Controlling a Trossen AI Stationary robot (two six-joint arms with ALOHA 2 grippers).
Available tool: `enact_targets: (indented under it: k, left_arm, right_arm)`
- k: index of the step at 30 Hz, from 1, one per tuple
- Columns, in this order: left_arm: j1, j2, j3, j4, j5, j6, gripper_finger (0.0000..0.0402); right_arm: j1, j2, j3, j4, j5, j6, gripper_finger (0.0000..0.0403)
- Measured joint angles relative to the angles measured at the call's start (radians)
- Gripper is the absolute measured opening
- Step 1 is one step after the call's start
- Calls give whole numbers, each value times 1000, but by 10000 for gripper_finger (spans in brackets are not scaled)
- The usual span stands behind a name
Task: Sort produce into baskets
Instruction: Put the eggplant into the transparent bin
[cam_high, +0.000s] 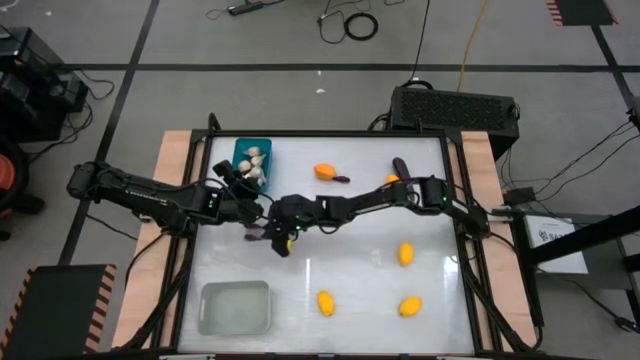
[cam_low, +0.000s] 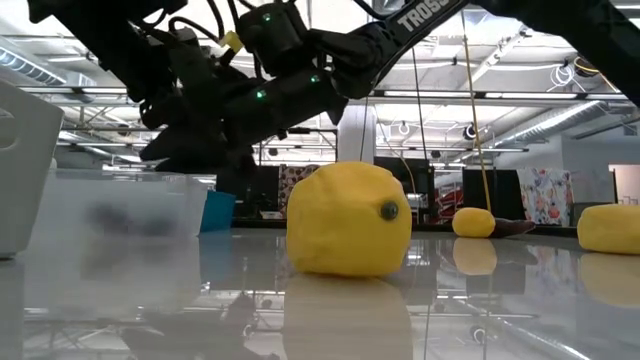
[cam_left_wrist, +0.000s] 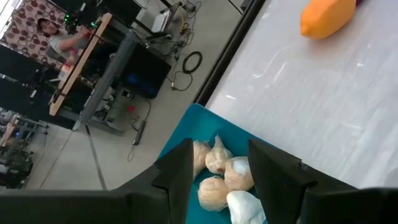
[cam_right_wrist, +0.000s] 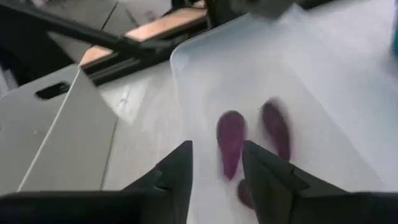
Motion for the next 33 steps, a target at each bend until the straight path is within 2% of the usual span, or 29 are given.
enact_targets:
  k: [5, 11, 19, 24, 26, 30, 33]
  left_arm:
    - [0, 0, 0, -2, 33, -14, 160]
    - [-2, 0, -1, -5, 36, -22, 160]
    - [-3, 0, -1, -11, 39, -24, 160]
    - [-3, 0, -1, -10, 52, -25, 160]
    - [-3, 0, -1, -6, 66, -25, 160]
    - [-3, 0, -12, 52, 96, -14, 160]
    - [-1, 0, -46, 178, 200, 75, 160]
  right_arm:
    - [-15, -14, 1, -105, -71, 12, 145]
    - [-17, -101, -3, -329, -27, -126, 141]
    - [0, -303, -2, -562, 148, -264, 137]
    - [8, -435, -8, -872, 398, -312, 137]
    - [-5, -492, -54, -943, 484, -303, 137]
    - [-63, -601, -216, -888, 466, -234, 137]
    - [-97, -665, -361, -738, 397, -149, 137]
